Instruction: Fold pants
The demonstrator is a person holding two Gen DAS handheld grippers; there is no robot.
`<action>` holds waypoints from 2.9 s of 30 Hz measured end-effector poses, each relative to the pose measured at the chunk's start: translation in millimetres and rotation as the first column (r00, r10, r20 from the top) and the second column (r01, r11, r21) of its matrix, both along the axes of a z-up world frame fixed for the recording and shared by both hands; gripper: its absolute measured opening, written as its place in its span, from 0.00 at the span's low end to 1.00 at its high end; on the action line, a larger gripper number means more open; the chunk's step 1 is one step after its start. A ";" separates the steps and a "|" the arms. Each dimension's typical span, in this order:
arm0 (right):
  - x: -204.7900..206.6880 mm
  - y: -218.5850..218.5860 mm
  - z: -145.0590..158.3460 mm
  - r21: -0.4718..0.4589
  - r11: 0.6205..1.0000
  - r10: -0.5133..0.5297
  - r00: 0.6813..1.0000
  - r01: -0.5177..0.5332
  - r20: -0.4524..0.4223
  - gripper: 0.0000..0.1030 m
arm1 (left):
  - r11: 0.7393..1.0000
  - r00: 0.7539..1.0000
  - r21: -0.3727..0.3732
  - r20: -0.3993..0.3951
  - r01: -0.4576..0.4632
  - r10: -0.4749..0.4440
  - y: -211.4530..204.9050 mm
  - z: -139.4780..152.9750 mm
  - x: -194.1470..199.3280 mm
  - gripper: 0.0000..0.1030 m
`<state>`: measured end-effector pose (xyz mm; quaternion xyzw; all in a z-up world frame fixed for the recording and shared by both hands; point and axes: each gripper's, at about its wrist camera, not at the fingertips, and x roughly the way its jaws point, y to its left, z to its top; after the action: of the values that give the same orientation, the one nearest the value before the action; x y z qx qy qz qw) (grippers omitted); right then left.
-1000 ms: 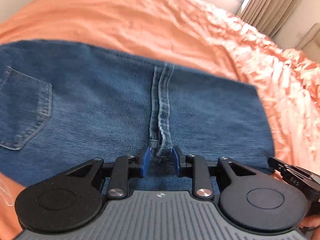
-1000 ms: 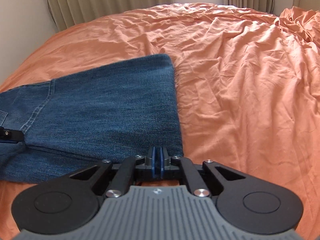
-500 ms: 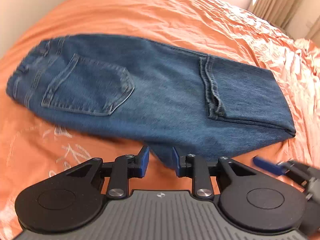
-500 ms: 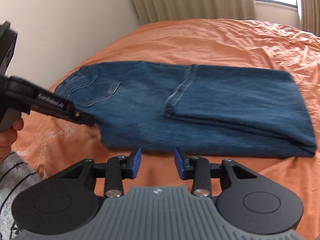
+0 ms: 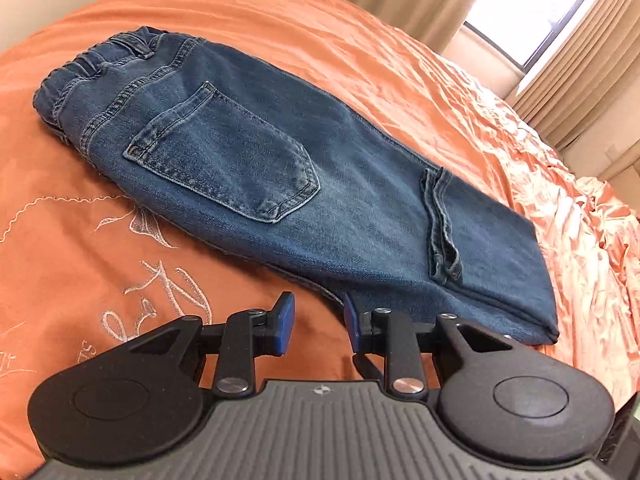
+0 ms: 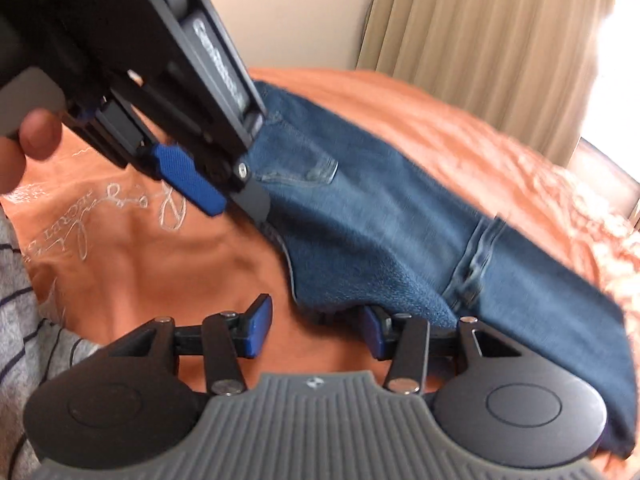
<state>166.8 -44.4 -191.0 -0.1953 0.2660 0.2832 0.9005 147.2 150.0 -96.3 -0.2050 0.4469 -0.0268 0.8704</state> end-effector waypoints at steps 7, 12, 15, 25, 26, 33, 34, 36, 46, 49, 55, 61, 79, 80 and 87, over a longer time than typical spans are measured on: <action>25.5 22.2 -16.3 -0.064 0.998 0.013 0.998 -0.017 -0.054 0.45 | 1.000 1.000 -0.026 0.020 0.014 -0.013 1.1 -4.1 4.3 0.30; 27.2 37.5 -14.7 -0.117 0.992 0.046 0.999 -0.048 -0.020 0.24 | 0.999 1.000 -0.048 0.015 0.003 -0.003 5.5 -6.7 4.0 0.30; 24.4 25.9 -2.6 -0.073 0.996 0.048 0.994 -0.055 -0.099 0.09 | 0.998 1.000 -0.055 0.021 -0.008 0.009 7.3 -6.6 3.4 0.30; 20.4 1.2 -25.0 0.068 0.995 -0.045 0.941 0.072 -0.336 0.00 | 1.000 1.000 0.018 -0.016 0.011 -0.010 -1.7 -7.1 6.6 0.30; 11.8 -0.5 -25.3 0.057 0.997 -0.039 0.945 0.061 -0.324 0.00 | 0.999 0.999 0.035 -0.031 0.010 -0.009 -3.2 -7.7 7.0 0.30; 12.1 -65.0 16.3 0.202 0.964 -0.094 0.930 0.174 -0.356 0.00 | 0.988 0.996 0.125 -0.031 0.086 -0.083 -25.5 5.1 14.5 0.30; 14.8 -79.9 23.4 0.222 0.954 -0.112 0.927 0.201 -0.359 0.00 | 0.982 0.994 0.155 -0.016 0.105 -0.104 -32.7 9.8 16.2 0.30; 23.2 -112.6 37.7 0.260 0.928 -0.156 0.913 0.266 -0.376 0.06 | 0.971 0.991 0.202 0.008 0.131 -0.136 -44.1 16.9 21.1 0.30; 54.8 -215.4 72.4 0.324 0.854 -0.280 0.884 0.408 -0.375 0.25 | 0.951 0.996 0.303 0.054 0.053 -0.073 -27.6 41.0 65.4 0.59; 70.8 -208.9 75.6 0.305 0.890 -0.228 0.910 0.339 -0.346 0.27 | 0.951 0.999 0.310 0.045 -0.017 0.004 1.1 46.3 74.1 0.61; 111.7 -161.6 70.9 0.245 0.948 -0.120 0.939 0.205 -0.324 0.27 | 0.916 0.989 0.373 0.042 -0.147 0.142 73.5 53.9 79.7 0.68; 147.8 -97.1 54.5 0.202 0.976 -0.008 0.940 0.082 -0.342 0.27 | 0.907 0.958 0.323 0.002 -0.271 0.286 147.4 41.3 75.0 0.78; 290.6 72.7 0.7 0.013 0.998 -0.055 0.943 0.063 -0.328 0.26 | 0.847 0.876 -0.236 -0.043 -0.476 0.480 235.5 -48.0 63.2 0.90; 297.8 74.0 -1.6 0.010 0.998 -0.062 0.936 0.070 -0.346 0.26 | 0.844 0.875 -0.246 -0.040 -0.477 0.483 236.5 -50.8 66.3 0.91; 321.1 91.7 -11.5 -0.035 0.994 -0.113 0.919 0.108 -0.378 0.30 | 0.823 0.859 -0.270 -0.034 -0.500 0.510 237.3 -52.7 74.8 0.91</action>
<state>487.9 47.3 -202.5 -0.1273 0.4477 0.2625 0.8453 222.0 387.3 -149.0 -0.4317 0.3516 0.1399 0.8188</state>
